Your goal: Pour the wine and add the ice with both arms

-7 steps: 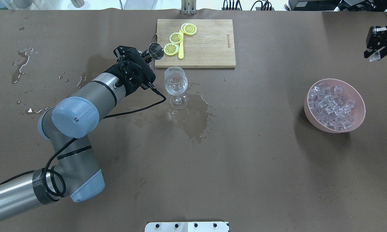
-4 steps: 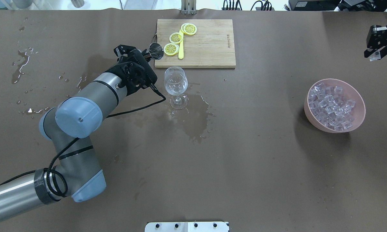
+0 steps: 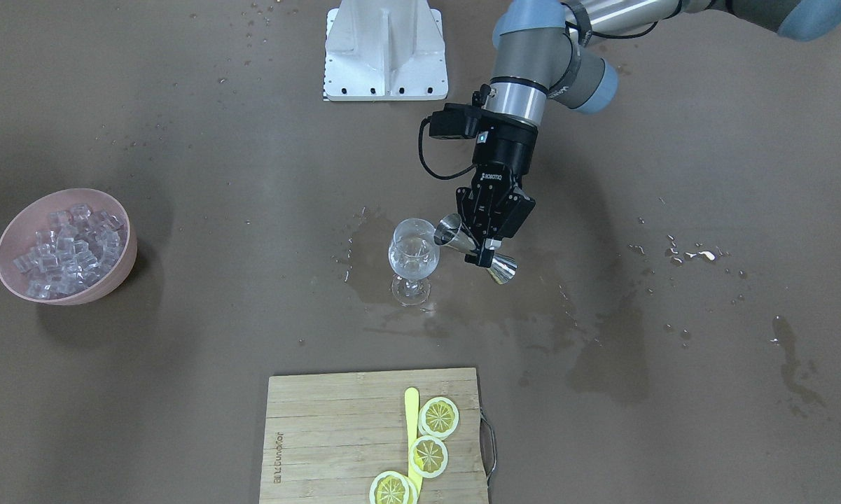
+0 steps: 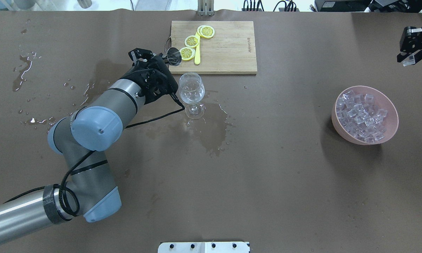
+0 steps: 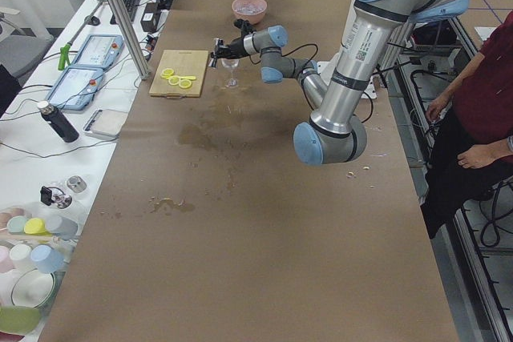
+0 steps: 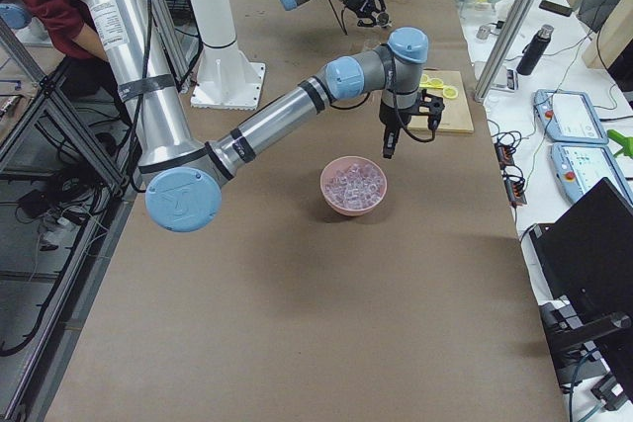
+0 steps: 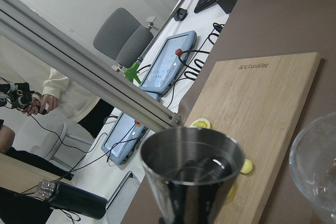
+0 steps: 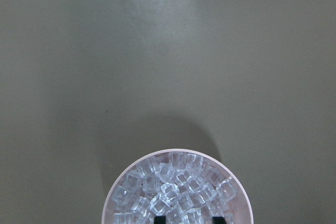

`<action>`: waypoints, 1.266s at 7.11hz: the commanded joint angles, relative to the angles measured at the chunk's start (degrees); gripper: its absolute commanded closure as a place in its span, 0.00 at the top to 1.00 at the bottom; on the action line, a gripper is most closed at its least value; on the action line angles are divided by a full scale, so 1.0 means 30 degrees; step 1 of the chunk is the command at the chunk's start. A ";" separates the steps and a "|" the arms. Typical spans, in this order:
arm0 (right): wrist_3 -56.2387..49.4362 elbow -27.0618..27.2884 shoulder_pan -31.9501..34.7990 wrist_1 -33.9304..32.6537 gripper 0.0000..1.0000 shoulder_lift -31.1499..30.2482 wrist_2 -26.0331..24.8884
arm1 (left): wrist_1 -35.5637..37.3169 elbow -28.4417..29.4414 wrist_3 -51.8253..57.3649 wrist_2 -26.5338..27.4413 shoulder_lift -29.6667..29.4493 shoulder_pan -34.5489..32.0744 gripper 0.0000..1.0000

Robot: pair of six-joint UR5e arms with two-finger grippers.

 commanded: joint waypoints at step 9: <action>0.1002 0.0297 -0.0639 0.0014 0.22 0.0263 0.0235 | 0.1149 -0.0005 0.4863 0.2766 -0.0721 0.0789 0.00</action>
